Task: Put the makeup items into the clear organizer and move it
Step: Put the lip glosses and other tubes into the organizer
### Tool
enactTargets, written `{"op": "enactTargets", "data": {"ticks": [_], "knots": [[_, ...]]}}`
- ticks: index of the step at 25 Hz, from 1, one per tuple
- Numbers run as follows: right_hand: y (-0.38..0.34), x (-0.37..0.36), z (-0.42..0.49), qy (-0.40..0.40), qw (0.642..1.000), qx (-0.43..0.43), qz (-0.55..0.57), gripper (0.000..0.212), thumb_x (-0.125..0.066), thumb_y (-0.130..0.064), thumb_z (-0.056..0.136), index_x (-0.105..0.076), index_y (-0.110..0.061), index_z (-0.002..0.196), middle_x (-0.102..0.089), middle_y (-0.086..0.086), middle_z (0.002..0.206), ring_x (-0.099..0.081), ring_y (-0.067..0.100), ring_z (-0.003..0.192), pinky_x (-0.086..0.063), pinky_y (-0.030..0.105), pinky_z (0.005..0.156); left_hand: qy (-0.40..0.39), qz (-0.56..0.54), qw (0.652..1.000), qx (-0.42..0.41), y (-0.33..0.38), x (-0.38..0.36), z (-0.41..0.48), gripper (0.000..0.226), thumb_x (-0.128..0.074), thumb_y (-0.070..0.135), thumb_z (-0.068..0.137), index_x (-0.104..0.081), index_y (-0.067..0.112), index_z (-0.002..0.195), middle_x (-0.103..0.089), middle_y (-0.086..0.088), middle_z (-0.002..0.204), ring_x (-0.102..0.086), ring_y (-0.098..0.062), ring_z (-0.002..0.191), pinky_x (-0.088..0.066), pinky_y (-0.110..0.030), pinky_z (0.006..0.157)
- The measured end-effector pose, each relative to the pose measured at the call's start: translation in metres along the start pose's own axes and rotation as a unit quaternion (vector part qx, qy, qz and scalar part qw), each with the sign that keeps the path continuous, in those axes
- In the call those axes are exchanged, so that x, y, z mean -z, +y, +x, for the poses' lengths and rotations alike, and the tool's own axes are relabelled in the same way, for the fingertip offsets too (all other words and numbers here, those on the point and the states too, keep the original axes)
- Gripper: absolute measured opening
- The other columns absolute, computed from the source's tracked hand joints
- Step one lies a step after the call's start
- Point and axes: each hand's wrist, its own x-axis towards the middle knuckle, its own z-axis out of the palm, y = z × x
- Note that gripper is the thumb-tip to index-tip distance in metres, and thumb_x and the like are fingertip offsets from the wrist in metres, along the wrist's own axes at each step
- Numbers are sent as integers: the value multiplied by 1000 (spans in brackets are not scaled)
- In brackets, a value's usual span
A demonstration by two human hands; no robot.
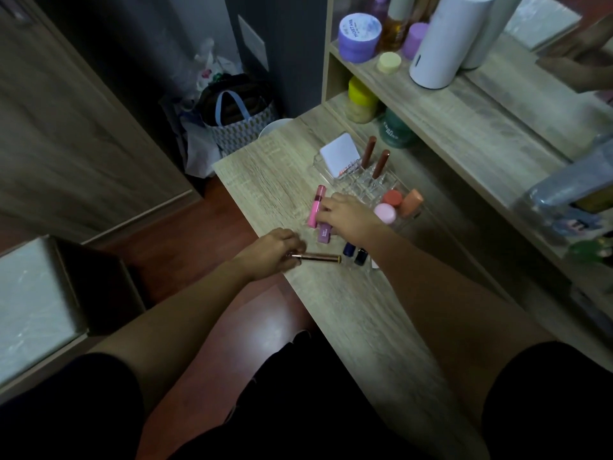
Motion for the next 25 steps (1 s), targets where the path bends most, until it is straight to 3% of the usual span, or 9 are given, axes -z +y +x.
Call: {"op": "enactTargets", "data": {"ticks": [8,13,15,18,22,25], "knots": [[3,10,-8,20,1000,8,-19,33,-55,-17,89,-54,-19,122,-59,2,129,-43,24,123,-35,41,98,-19,-15,1000,-6,-4,17,-1,26,-63,14,85,-63,6,109,-66,-16,104,-60,-31,98,-49,-39,85],[8,26,-19,62,998,-1,-22,34,-57,-15,88,-51,-16,122,-53,9,129,-45,28,124,-31,45,107,-14,-20,1000,5,-3,26,5,28,-64,15,85,-64,10,112,-67,-14,107,-62,-27,97,-45,-27,83],[13,38,-27,66,997,-33,0,33,-57,-23,90,-47,-17,121,-51,11,123,-51,30,114,-37,48,104,-7,-24,1000,13,-7,33,8,31,-63,16,85,-62,12,116,-68,-12,111,-63,-25,99,-43,-24,84],[20,53,-46,86,986,-109,91,34,-50,-32,94,-43,-19,124,-43,12,126,-60,32,98,-54,51,84,18,-25,999,22,-13,44,14,33,-62,18,85,-60,9,117,-67,-15,114,-64,-28,102,-47,-32,87],[31,62,-69,72,978,-151,128,41,-51,-29,94,-44,-15,132,-47,21,129,-54,39,110,-49,44,87,45,-4,999,7,-10,55,31,35,-61,16,84,-59,-1,115,-64,-24,116,-63,-34,104,-40,-27,84],[40,67,-83,79,963,-218,134,40,-50,-36,94,-45,-17,128,-58,19,118,-59,37,105,-49,42,82,57,6,998,-28,0,67,54,29,-60,16,85,-60,4,111,-66,-21,104,-62,-31,95,-39,-26,75]]}}
